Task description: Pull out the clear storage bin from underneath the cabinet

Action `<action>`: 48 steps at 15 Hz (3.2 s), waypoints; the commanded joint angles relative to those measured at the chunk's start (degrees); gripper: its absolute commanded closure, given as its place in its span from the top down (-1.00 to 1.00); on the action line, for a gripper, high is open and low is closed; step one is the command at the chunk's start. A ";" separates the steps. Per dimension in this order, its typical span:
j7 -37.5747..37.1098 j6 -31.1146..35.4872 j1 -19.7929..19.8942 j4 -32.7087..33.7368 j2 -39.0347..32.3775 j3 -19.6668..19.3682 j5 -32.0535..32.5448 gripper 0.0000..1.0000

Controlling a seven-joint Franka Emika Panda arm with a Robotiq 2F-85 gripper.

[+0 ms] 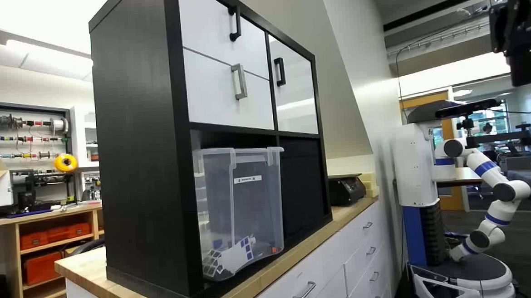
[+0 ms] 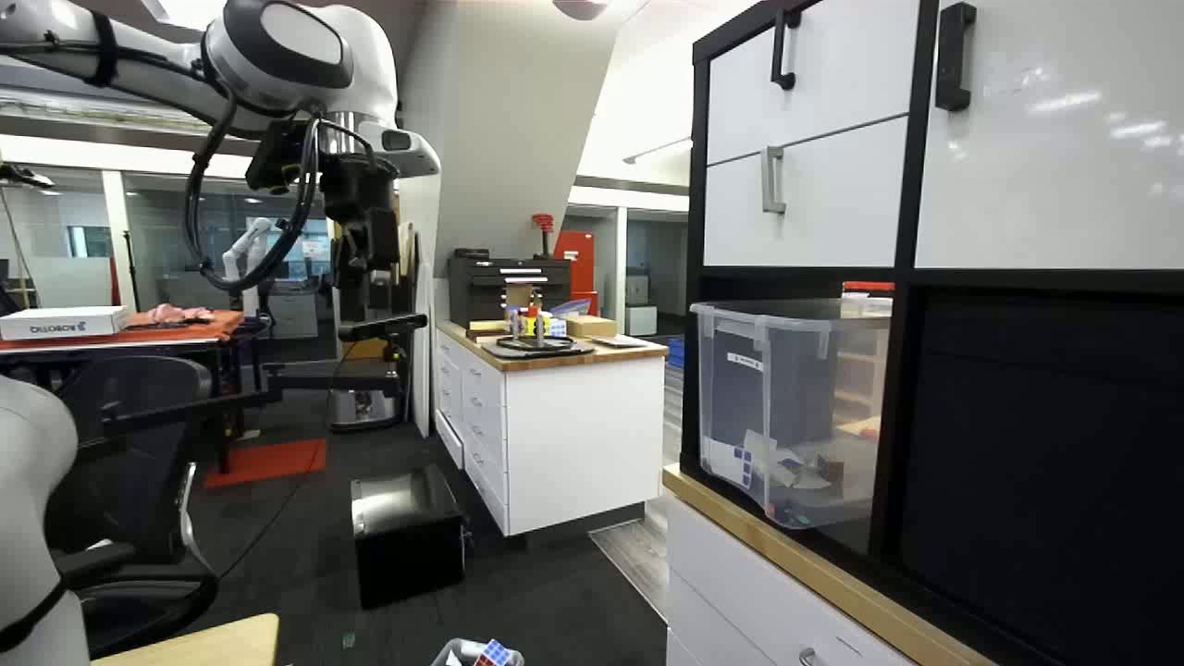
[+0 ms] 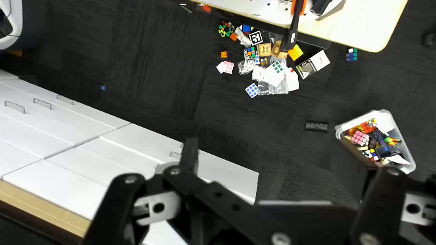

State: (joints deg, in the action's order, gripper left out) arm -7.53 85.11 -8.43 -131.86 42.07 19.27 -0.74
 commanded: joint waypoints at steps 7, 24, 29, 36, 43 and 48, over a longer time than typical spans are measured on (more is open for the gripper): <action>-0.77 -0.10 -1.36 0.17 -0.41 -0.88 0.59 1.00; 3.15 13.91 0.87 1.76 -8.79 -6.72 12.24 1.00; 5.66 22.35 1.71 4.65 -17.20 -9.24 16.28 1.00; 10.43 27.92 3.07 13.14 -28.56 -12.10 18.77 1.00; 14.47 27.61 3.74 20.41 -34.55 -14.07 17.74 1.00; 13.41 27.80 3.48 19.68 -34.01 -13.86 17.70 1.00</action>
State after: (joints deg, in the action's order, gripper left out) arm 5.88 113.04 -5.04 -112.30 8.10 5.30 16.99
